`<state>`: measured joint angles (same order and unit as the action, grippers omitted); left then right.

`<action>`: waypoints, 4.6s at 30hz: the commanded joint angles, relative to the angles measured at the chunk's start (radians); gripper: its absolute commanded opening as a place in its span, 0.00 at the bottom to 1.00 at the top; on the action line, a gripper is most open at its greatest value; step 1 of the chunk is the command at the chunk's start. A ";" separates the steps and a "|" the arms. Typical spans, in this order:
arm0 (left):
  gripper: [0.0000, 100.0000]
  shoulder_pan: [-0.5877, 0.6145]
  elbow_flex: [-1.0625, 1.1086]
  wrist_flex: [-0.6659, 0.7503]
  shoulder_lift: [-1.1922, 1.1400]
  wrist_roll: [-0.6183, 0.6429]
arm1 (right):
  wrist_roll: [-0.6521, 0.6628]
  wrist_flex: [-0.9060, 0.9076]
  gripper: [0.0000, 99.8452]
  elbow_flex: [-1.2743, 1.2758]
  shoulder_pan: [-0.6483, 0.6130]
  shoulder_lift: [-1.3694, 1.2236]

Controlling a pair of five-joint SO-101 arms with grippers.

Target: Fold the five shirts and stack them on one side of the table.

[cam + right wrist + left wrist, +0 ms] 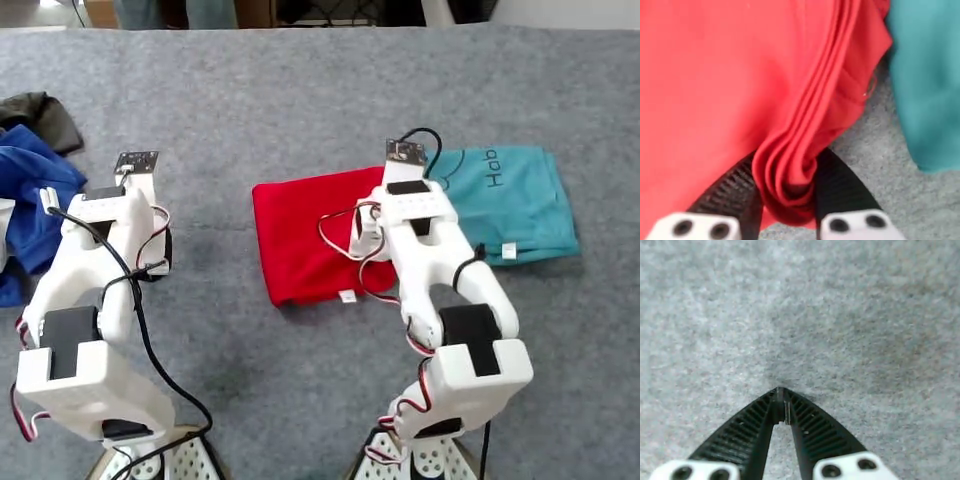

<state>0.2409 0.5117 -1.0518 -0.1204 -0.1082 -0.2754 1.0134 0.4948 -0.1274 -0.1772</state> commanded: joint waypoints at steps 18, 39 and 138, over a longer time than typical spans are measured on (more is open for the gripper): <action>0.03 0.007 0.007 0.003 0.020 -0.006 | 0.258 0.562 0.02 -0.837 -0.023 -0.030; 0.03 0.007 0.005 0.002 0.020 -0.006 | 0.727 0.718 0.02 -1.372 0.328 -0.272; 0.21 0.789 -1.033 0.327 -0.605 0.060 | 0.646 0.752 0.07 -2.123 0.434 -0.627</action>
<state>1.0219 -0.3491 -0.7419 -0.6268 -0.0898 0.3767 1.7607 -1.5888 0.3483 -0.8846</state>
